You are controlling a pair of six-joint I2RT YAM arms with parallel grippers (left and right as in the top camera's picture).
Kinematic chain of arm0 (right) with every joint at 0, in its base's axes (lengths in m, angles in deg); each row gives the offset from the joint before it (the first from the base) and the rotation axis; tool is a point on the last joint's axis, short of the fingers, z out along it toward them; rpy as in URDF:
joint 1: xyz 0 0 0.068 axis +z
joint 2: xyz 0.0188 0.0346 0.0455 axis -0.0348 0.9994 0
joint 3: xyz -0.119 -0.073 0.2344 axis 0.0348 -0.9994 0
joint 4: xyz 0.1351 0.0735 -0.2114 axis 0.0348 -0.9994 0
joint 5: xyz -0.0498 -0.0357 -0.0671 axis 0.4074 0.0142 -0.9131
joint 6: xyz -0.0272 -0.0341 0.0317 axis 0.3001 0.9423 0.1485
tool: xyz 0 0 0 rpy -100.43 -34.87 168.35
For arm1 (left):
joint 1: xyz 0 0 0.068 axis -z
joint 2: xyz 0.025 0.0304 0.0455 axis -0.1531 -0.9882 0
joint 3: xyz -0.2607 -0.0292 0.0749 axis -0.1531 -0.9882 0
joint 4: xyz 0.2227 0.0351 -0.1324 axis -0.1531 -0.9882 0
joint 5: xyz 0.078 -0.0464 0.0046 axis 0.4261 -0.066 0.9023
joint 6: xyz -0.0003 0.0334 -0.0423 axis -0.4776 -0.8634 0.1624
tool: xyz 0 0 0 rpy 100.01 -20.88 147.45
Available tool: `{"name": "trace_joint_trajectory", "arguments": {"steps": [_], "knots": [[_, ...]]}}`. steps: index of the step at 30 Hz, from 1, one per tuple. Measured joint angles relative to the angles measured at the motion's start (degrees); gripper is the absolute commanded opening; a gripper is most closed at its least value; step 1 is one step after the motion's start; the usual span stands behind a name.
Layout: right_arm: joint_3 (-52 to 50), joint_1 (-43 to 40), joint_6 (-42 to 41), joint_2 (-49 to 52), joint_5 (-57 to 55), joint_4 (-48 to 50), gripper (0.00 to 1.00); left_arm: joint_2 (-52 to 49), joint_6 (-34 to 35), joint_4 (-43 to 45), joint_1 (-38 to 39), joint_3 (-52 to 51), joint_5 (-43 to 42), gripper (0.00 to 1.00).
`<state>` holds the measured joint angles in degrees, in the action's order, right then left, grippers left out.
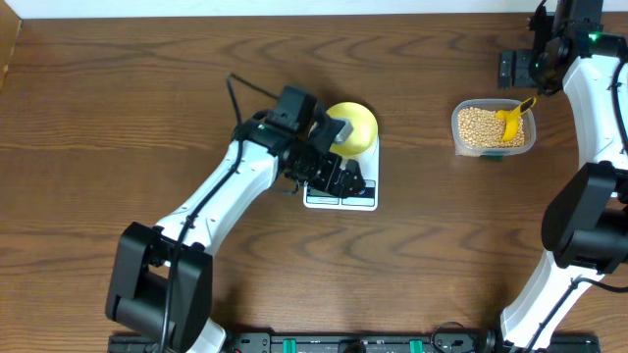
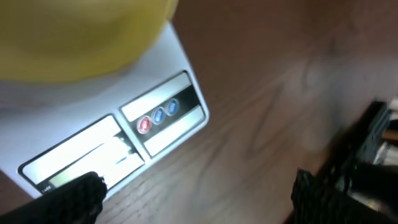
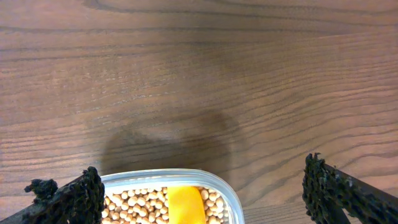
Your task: Scoop item into bowl and weigh 50g on scale
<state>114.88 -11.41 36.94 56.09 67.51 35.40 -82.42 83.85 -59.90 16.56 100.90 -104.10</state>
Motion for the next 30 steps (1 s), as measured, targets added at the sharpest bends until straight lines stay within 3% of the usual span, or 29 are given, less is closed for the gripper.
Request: {"name": "trace_joint_trajectory", "arguments": {"steps": [10,19,23,30], "knots": [[0.0,0.0,0.0,0.0,0.0,0.0,0.99,-3.02,-16.59,-4.31,4.74,1.36,7.5,0.97],[0.0,0.0,0.0,0.0,0.0,0.0,0.99,-4.59,-21.16,-4.46,5.07,1.36,13.07,0.97],[0.0,0.0,0.0,0.0,0.0,0.0,0.99,-5.97,-21.9,-4.13,3.3,1.36,10.49,0.98],[0.0,0.0,0.0,0.0,0.0,0.0,0.99,-6.78,-23.21,-4.24,-0.22,1.36,-1.27,0.98]]}}
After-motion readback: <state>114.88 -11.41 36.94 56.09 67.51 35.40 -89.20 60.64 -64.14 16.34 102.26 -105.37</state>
